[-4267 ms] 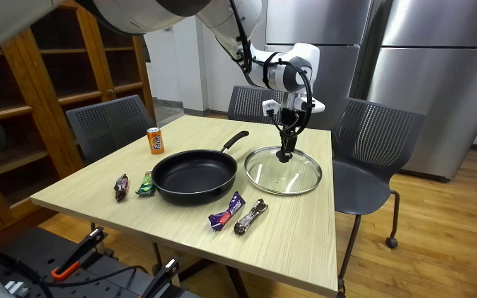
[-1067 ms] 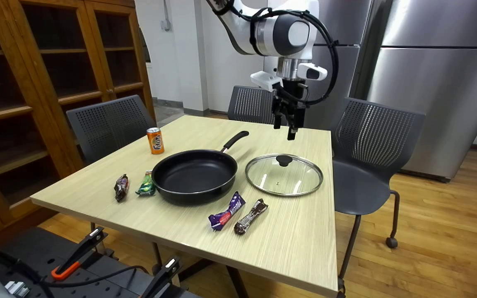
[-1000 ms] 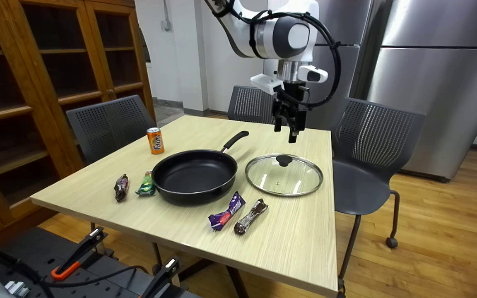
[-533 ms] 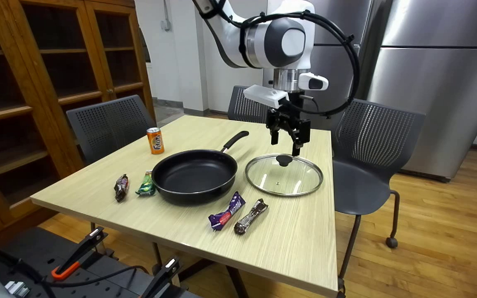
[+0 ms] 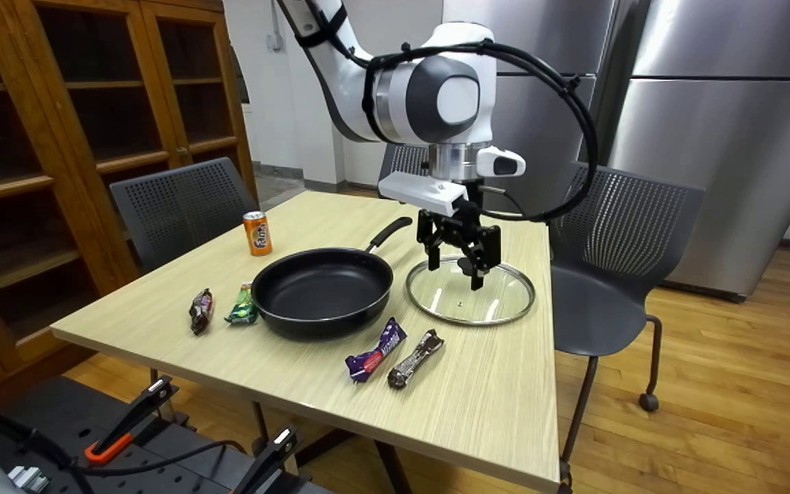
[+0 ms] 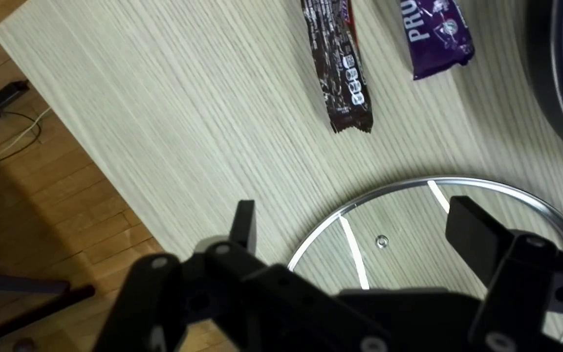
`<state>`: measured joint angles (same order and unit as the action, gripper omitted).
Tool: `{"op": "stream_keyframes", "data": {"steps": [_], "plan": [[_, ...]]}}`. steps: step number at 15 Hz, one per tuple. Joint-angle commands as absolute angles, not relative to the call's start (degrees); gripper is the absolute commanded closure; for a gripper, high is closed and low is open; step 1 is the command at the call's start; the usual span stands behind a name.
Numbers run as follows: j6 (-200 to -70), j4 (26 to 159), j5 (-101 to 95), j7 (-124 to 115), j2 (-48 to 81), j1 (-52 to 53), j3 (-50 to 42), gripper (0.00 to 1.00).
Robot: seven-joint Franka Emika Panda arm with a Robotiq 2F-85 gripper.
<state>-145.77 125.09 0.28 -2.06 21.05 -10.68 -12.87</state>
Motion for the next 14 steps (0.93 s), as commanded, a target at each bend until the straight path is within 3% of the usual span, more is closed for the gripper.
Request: {"op": "stream_keyframes", "data": {"steps": [1, 14], "plan": [[-151.1, 129.0, -2.9, -0.3, 21.3, -10.7, -12.7, 0.0], [-160.9, 135.2, -6.7, 4.1, 26.5, -11.2, -12.5, 0.0]]}}
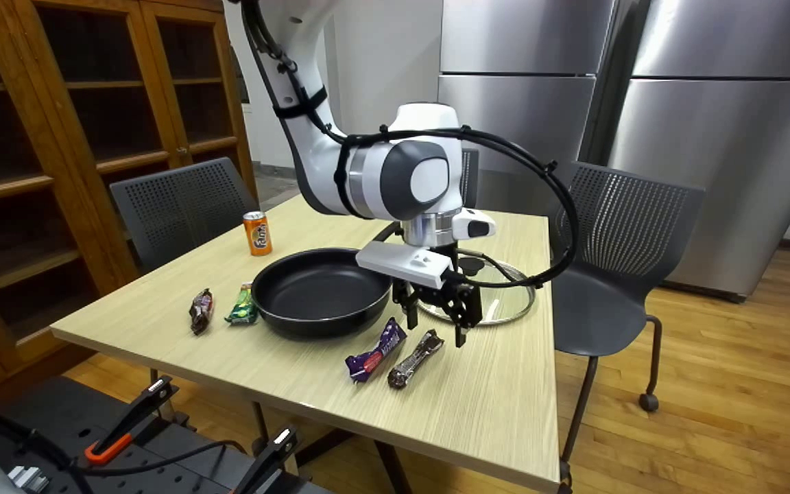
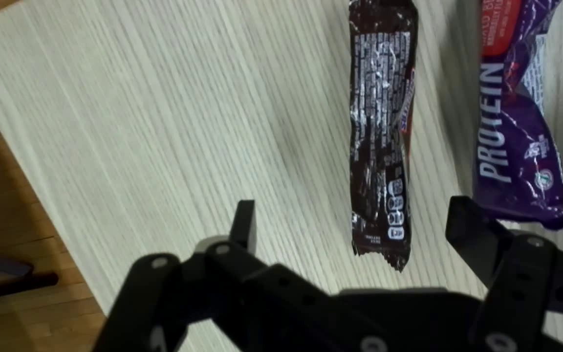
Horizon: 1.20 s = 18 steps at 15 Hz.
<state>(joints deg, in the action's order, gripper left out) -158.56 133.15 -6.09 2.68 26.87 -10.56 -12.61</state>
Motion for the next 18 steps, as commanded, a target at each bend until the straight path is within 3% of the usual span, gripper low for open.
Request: {"op": "stream_keyframes", "data": {"steps": [1, 10, 11, 12, 18], "plan": [[-161.4, 135.5, -6.4, 4.1, 26.8, -11.3, -12.4, 0.0], [-162.1, 135.7, -4.9, 3.3, 28.7, -11.8, -12.0, 0.0], [-162.1, 135.5, -4.7, 3.4, 28.7, -11.9, -11.9, 0.25], [-162.1, 135.4, -4.6, 3.4, 28.7, -12.0, -11.8, 0.26], [-161.3, 134.4, -3.1, 3.4, 29.0, -12.6, -11.2, 0.73]]}}
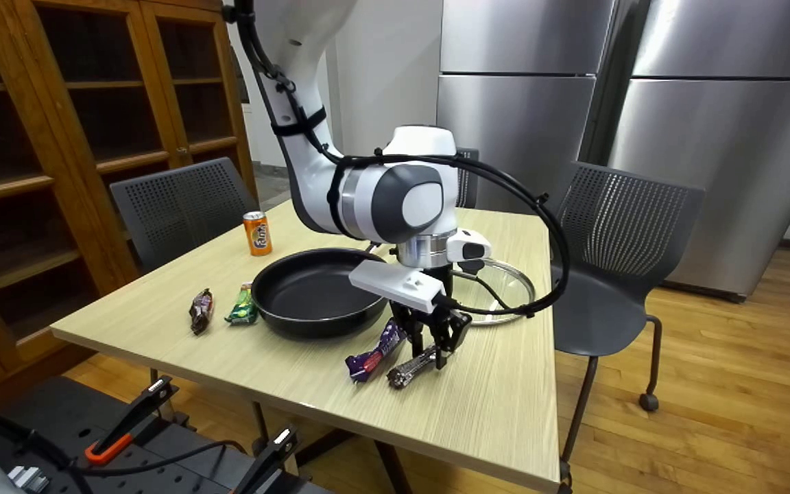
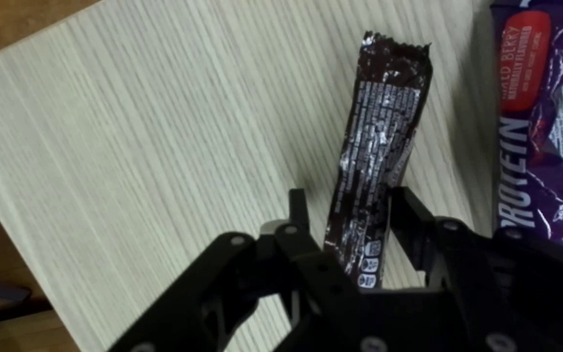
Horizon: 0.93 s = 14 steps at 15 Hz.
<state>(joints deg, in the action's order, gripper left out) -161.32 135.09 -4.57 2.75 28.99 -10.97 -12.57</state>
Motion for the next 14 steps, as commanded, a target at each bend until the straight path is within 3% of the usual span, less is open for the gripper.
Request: {"op": "stream_keyframes", "data": {"steps": [1, 3, 4, 14], "plan": [[-161.0, 134.1, -2.6, 3.3, 29.1, -12.7, -11.1, 0.82], [-160.5, 133.5, -1.5, 3.2, 29.0, -13.0, -10.9, 0.98], [-160.1, 133.2, -0.7, 3.2, 28.6, -13.3, -10.7, 1.0], [-155.2, 132.6, 1.5, 2.1, 20.4, -12.8, -11.8, 0.97]]}}
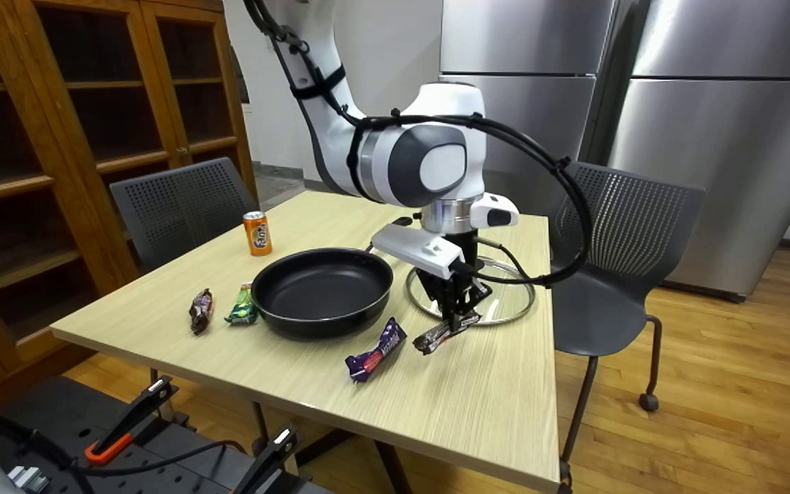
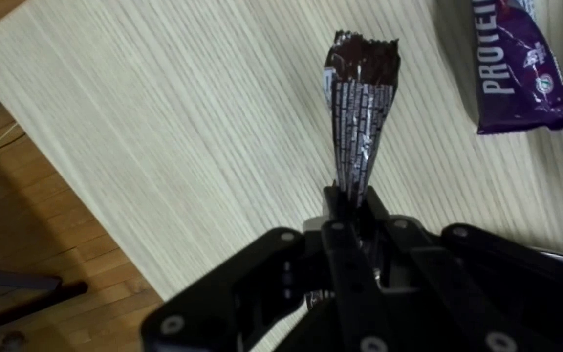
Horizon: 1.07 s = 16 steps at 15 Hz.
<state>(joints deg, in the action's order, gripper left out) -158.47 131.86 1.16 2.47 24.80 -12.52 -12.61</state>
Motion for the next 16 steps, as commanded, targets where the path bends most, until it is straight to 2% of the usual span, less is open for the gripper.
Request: {"op": "stream_keyframes", "data": {"steps": [1, 8, 16], "plan": [[-154.7, 132.4, 1.4, 1.8, 19.6, -12.4, -11.7, 0.97], [-154.4, 133.8, 0.7, 1.2, 14.7, -8.7, -9.2, 0.97], [-155.7, 133.0, 1.4, 0.6, 16.3, -2.7, -3.9, 0.97]]}}
